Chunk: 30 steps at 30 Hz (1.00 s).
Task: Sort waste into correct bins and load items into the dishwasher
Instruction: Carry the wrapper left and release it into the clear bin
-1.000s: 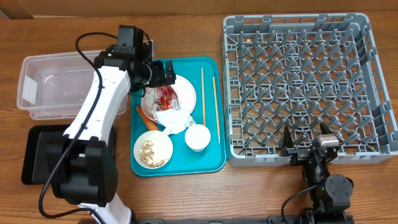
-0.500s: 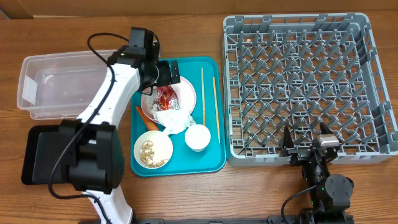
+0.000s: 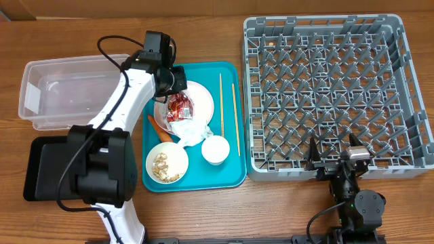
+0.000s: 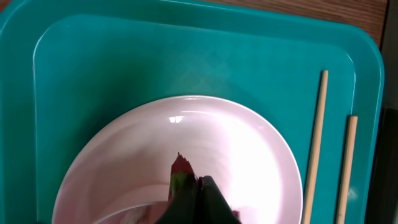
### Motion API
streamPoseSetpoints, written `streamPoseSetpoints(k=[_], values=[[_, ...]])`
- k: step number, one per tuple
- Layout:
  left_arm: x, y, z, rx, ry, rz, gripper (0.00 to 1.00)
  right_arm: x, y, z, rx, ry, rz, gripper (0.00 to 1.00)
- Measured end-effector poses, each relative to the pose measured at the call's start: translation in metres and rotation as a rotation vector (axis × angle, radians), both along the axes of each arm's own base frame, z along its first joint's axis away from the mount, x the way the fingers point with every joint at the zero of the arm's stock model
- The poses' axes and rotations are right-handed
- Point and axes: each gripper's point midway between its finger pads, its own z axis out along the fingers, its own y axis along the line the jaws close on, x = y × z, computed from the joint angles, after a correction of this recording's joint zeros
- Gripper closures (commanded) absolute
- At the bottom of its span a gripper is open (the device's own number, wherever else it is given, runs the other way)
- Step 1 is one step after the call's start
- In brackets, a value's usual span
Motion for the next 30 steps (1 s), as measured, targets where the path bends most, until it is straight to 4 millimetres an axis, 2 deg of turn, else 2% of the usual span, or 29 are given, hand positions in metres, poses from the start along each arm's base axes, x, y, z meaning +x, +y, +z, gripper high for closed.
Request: streamPoseSetpoints(k=[5, 12, 16, 19, 21, 30], values=[[0.004, 0.0, 0.016, 0.002, -0.002, 0.002, 0.96, 0.0, 0.0, 0.0, 0.0, 0.0, 0.0, 0.0], [0.023, 0.002, 0.081, 0.015, -0.078, 0.014, 0.96, 0.0, 0.0, 0.0, 0.0, -0.001, 0.0, 0.0], [0.03, 0.022, 0.116, 0.061, -0.121, 0.07, 0.96, 0.0, 0.0, 0.0, 0.0, 0.0, 0.0, 0.0], [0.032, 0.053, 0.133, 0.078, -0.129, 0.155, 0.96, 0.0, 0.0, 0.0, 0.0, -0.001, 0.0, 0.0], [0.03, 0.083, 0.138, 0.084, -0.12, 0.232, 0.96, 0.0, 0.0, 0.0, 0.0, 0.0, -0.001, 0.0], [0.001, 0.231, 0.135, 0.089, -0.063, 0.608, 0.96, 0.0, 0.0, 0.0, 0.0, 0.0, 0.0, 0.0]])
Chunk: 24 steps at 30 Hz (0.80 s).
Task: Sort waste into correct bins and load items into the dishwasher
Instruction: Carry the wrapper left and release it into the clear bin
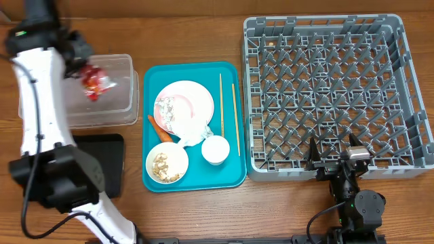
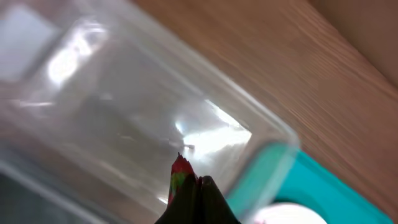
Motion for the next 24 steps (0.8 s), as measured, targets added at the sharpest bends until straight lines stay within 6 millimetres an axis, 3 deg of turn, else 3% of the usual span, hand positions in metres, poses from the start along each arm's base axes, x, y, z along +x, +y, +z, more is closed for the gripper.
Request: streamPoseSetpoints(k=[3, 7, 14, 18, 19, 20, 21, 22, 24], values=[[-0.015, 0.041, 0.0, -0.02, -0.003, 0.105, 0.96, 0.0, 0.0, 0.0, 0.0, 0.0, 0.0, 0.0], [-0.029, 0.067, -0.002, -0.049, -0.003, 0.189, 0.96, 0.0, 0.0, 0.0, 0.0, 0.0, 0.0, 0.0], [-0.029, 0.071, -0.011, -0.072, 0.008, 0.211, 0.96, 0.0, 0.0, 0.0, 0.0, 0.0, 0.0, 0.0], [-0.024, 0.072, -0.034, -0.092, 0.05, 0.213, 0.89, 0.0, 0.0, 0.0, -0.001, 0.0, 0.0, 0.0], [-0.024, 0.072, -0.04, -0.098, 0.064, 0.214, 0.74, 0.0, 0.0, 0.0, 0.0, 0.0, 0.0, 0.0], [-0.023, 0.072, -0.047, -0.104, 0.078, 0.214, 0.38, 0.0, 0.0, 0.0, 0.0, 0.0, 0.0, 0.0], [-0.022, 0.072, -0.059, -0.116, 0.104, 0.214, 0.22, 0.0, 0.0, 0.0, 0.0, 0.0, -0.001, 0.0], [-0.022, 0.072, -0.065, -0.122, 0.118, 0.213, 0.1, 0.0, 0.0, 0.0, 0.0, 0.0, 0.0, 0.0], [-0.022, 0.071, -0.073, -0.134, 0.135, 0.212, 0.0, 0.0, 0.0, 0.0, 0.0, 0.0, 0.0, 0.0]])
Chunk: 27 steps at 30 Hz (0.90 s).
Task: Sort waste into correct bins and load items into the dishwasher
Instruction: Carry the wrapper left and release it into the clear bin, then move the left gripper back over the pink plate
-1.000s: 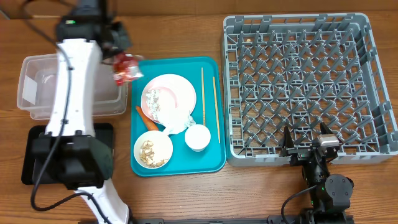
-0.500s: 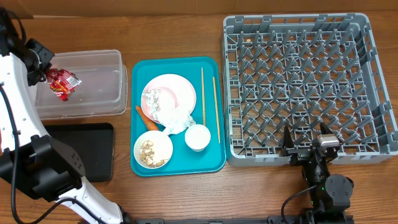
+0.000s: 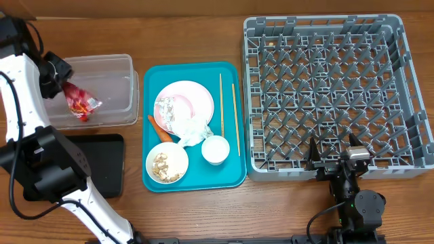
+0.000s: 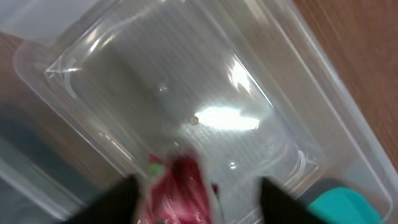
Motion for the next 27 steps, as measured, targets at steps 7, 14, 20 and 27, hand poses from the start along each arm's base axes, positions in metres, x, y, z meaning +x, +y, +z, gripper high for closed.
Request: streamPoseSetpoints(k=[7, 14, 20, 27], values=[[0.005, 0.004, -0.001, 0.009, -0.017, 0.0, 0.0, 0.0, 0.0, 0.0, 0.0, 0.0, 0.0, 0.0], [0.003, -0.002, 0.02, 0.019, -0.053, -0.015, 0.0, 0.0, 0.0, 0.0, 0.0, 0.0, 0.0, 0.0], [0.0, -0.058, 0.076, -0.015, -0.153, -0.189, 0.0, 0.0, 0.0, 0.0, 0.0, 0.0, 0.0, 0.0], [-0.004, -0.179, 0.098, -0.068, -0.141, -0.508, 0.0, 0.0, 0.0, 0.0, -0.001, 0.0, 0.0, 0.0]])
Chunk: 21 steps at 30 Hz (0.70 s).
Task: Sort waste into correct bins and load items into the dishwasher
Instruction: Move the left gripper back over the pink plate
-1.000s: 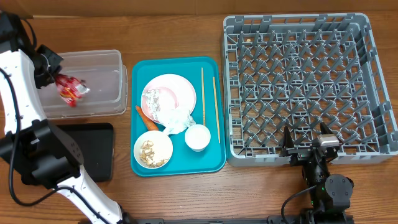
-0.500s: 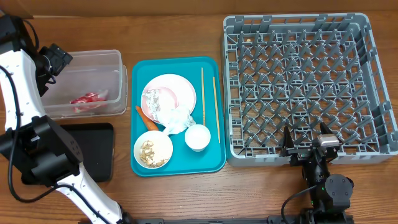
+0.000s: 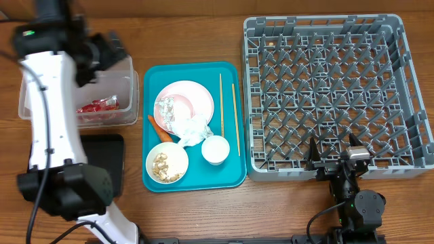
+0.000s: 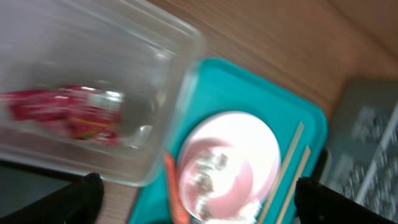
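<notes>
A red wrapper (image 3: 97, 106) (image 4: 68, 112) lies inside the clear plastic bin (image 3: 41, 81) (image 4: 155, 68), near its front wall. My left gripper (image 3: 116, 47) (image 4: 202, 202) hangs open and empty above the bin's right end, beside the teal tray (image 3: 150, 74) (image 4: 224, 87). On the tray are a pink plate (image 3: 193, 98) (image 4: 242, 143) with foil scraps, a carrot (image 3: 159, 127), a crumpled white napkin (image 3: 193, 129), a bowl of nuts (image 3: 166, 163), a white cup (image 3: 215, 149) and two chopsticks (image 3: 220, 102) (image 4: 289, 162). My right gripper (image 3: 337, 157) rests open at the front edge of the grey dish rack (image 3: 332, 88).
A black bin (image 3: 102, 156) sits in front of the clear one, partly hidden by my left arm. The dish rack fills the right side, close against the tray's right edge. Bare wood runs along the table's front.
The red wrapper, then between my open left fingers over the clear bin's left part, now lies on the bin's floor. My left gripper has moved right, to the bin's end by the tray.
My left gripper was shut on the red wrapper at the pink plate. Then it held the wrapper over the clear bin. Then its fingers stood open there with the wrapper between them. Now the wrapper rests in the bin and the gripper is empty. The right arm stayed still.
</notes>
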### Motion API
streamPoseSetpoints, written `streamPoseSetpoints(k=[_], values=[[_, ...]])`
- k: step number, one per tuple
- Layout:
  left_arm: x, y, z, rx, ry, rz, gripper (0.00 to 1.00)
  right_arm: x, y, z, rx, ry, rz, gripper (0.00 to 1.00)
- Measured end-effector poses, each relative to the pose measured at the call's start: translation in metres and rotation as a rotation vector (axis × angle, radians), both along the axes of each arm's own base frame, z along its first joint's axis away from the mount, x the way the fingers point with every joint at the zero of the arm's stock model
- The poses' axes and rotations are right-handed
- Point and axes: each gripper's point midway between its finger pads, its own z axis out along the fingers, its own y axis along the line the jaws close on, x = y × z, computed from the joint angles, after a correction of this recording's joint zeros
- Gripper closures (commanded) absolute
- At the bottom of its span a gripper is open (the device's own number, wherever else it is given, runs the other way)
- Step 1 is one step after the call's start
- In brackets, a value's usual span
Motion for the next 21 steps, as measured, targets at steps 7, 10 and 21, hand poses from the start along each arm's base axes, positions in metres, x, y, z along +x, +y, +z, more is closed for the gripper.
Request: streamPoseSetpoints(k=[7, 10, 21], values=[[-0.016, -0.084, -0.011, 0.06, 0.07, -0.209, 0.0, 0.0, 0.0, 0.0, 0.0, 0.0, 0.0, 0.0], [-0.027, -0.112, -0.018, 0.1, 0.099, -0.284, 0.0, 0.0, 0.0, 0.0, 0.0, 0.0, -0.001, 0.0], [-0.06, -0.152, -0.065, 0.189, 0.222, -0.413, 0.0, 0.0, 0.0, 0.0, 0.0, 0.0, -0.001, 0.0]])
